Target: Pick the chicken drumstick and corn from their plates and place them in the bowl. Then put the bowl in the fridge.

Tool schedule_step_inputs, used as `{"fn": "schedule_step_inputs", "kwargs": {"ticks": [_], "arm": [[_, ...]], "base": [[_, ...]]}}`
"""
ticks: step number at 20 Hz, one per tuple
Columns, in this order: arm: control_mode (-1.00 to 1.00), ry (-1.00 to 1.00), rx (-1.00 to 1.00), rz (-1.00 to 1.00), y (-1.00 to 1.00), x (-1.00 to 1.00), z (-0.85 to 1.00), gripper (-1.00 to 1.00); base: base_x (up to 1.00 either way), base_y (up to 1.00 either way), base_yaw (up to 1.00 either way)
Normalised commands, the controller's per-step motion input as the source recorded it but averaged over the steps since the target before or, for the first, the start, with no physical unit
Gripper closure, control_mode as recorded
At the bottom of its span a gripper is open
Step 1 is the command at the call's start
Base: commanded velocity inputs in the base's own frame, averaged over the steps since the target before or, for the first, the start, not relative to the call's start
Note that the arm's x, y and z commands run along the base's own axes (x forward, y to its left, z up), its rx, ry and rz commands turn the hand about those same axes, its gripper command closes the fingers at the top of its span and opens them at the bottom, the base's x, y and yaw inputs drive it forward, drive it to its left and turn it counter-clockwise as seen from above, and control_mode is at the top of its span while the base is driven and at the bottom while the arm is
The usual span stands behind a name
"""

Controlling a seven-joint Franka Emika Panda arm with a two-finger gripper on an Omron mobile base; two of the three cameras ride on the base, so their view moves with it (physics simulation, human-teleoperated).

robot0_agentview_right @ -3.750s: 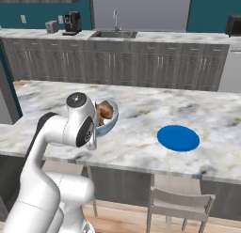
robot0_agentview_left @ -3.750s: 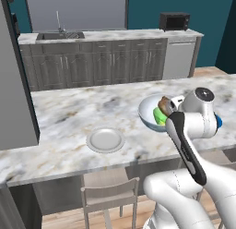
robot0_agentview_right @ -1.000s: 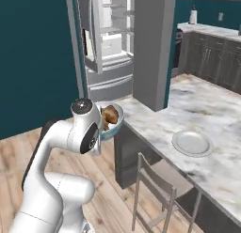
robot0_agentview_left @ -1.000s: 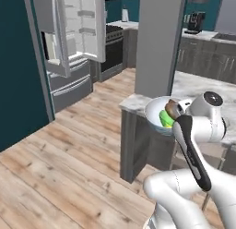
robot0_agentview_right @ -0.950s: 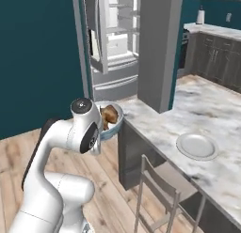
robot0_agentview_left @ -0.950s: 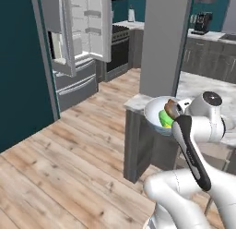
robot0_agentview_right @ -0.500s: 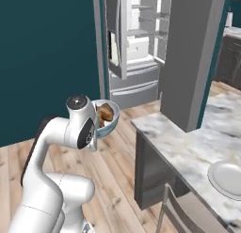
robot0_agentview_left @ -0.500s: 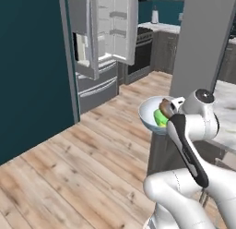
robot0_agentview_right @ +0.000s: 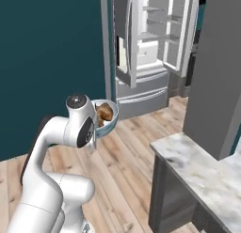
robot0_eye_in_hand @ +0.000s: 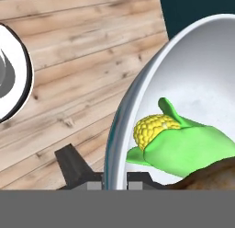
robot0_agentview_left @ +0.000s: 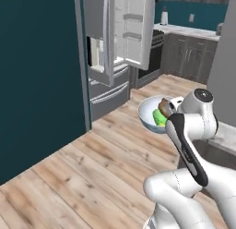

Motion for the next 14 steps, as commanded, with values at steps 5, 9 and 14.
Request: {"fn": "schedule_step_inputs", "kwargs": {"ticks": [5,9,14], "arm": [[1.00,0.00,0.00,0.00,0.00,0.00,0.00,1.00],[1.00,0.00,0.00,0.00,0.00,0.00,0.00,1.00],[1.00,0.00,0.00,0.00,0.00,0.00,0.00,1.00]], "base": [[0.66,0.35,-0.22],[0.57,0.28,-0.43],[0.49,0.24,-0.50]]}}
